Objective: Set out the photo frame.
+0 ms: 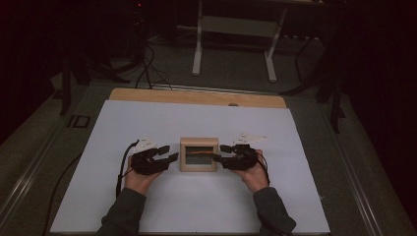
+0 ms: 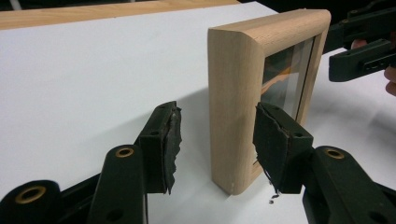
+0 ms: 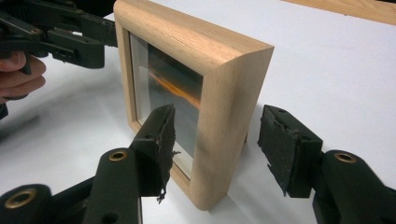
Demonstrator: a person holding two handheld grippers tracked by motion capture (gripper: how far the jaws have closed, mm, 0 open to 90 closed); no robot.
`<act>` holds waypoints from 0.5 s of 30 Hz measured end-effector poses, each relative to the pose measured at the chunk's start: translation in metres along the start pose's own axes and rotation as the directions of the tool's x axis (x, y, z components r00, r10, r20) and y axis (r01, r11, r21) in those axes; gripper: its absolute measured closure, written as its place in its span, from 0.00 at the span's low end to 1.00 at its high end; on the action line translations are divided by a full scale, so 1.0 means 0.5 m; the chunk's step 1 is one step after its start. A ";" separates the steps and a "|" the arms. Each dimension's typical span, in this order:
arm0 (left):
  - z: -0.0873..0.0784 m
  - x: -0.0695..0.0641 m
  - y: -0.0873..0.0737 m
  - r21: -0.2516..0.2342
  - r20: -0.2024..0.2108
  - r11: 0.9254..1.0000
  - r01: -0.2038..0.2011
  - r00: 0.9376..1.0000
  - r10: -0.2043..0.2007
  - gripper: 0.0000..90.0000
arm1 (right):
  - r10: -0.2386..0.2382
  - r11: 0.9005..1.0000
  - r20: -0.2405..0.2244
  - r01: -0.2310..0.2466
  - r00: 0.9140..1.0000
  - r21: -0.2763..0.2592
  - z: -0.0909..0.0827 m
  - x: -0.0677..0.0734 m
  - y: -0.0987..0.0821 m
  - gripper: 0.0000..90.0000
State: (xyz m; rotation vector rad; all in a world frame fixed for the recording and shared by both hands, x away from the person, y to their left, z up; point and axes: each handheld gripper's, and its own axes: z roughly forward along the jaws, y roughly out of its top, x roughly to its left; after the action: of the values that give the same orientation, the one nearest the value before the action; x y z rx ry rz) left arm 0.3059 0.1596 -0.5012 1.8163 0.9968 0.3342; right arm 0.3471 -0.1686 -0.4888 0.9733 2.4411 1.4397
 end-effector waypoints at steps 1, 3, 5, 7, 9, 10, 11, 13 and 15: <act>-0.004 0.002 -0.001 0.000 -0.002 1.000 0.002 1.000 -0.002 0.57 | 0.001 1.000 0.000 -0.001 1.000 -0.001 -0.002 0.001 -0.001 0.50; -0.011 0.006 -0.003 0.003 -0.012 1.000 0.003 1.000 -0.003 0.57 | -0.004 1.000 0.002 0.004 1.000 -0.001 -0.008 0.000 -0.002 0.50; -0.018 0.010 -0.007 0.002 -0.019 1.000 0.007 1.000 -0.007 0.57 | -0.002 1.000 0.002 0.002 1.000 0.000 -0.014 0.000 -0.005 0.49; -0.024 0.014 -0.009 0.003 -0.024 1.000 0.008 1.000 -0.008 0.57 | 0.000 1.000 0.007 0.000 1.000 -0.002 -0.020 -0.003 -0.008 0.49; -0.030 0.017 -0.011 0.003 -0.028 1.000 0.007 1.000 -0.007 0.57 | 0.003 1.000 0.013 -0.003 1.000 -0.002 -0.026 -0.007 -0.013 0.49; -0.033 0.018 -0.012 0.001 -0.030 1.000 0.007 1.000 -0.007 0.57 | 0.007 1.000 0.015 -0.007 1.000 -0.002 -0.029 -0.008 -0.015 0.49; -0.035 0.019 -0.013 0.001 -0.032 1.000 0.007 0.999 -0.007 0.57 | 0.007 1.000 0.017 -0.007 1.000 -0.001 -0.031 -0.011 -0.018 0.49; -0.040 0.021 -0.016 0.002 -0.036 1.000 0.006 0.999 -0.006 0.57 | 0.012 1.000 0.021 -0.012 1.000 0.000 -0.036 -0.014 -0.024 0.49; -0.043 0.024 -0.020 0.003 -0.041 1.000 0.009 0.999 -0.009 0.57 | 0.014 1.000 0.028 -0.014 1.000 0.000 -0.040 -0.018 -0.030 0.49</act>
State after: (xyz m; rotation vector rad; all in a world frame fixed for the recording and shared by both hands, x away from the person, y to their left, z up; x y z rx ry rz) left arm 0.2951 0.1839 -0.5023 1.8141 1.0343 0.3660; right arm 0.3385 -0.1934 -0.4924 1.0056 2.4200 1.4205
